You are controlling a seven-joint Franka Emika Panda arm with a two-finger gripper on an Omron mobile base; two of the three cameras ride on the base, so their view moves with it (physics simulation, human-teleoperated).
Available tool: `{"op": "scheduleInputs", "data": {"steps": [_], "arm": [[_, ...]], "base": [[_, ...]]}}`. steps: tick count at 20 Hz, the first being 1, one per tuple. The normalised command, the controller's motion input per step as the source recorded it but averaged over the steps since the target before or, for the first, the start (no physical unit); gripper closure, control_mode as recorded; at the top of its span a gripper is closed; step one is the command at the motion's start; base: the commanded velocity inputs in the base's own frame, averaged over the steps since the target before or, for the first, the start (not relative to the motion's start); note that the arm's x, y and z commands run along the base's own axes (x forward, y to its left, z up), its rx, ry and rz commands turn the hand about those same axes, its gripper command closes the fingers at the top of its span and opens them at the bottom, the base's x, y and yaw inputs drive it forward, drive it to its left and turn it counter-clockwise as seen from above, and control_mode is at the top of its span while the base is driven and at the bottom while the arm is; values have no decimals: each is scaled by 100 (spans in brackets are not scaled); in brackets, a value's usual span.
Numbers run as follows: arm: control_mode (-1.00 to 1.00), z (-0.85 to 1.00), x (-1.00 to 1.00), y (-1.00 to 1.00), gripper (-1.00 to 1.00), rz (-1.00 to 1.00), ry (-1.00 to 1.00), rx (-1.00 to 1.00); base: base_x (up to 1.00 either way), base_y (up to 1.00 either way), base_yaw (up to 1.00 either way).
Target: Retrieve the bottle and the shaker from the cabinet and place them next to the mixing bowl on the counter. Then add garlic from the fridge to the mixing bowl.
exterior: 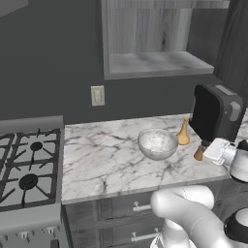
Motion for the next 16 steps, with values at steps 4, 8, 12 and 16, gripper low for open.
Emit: {"op": "scheduleInputs", "data": {"steps": [4, 8, 12, 16], "arm": [[-100, -13, 24, 18, 100, 0, 4, 0], [-100, -16, 19, 12, 100, 0, 2, 0], [-100, -13, 19, 10, 100, 0, 0, 0], [-100, -9, 21, 3, 100, 0, 0, 0]], "base": [[0, 0, 0], [0, 0, 0], [0, 0, 0], [0, 0, 0]]}}
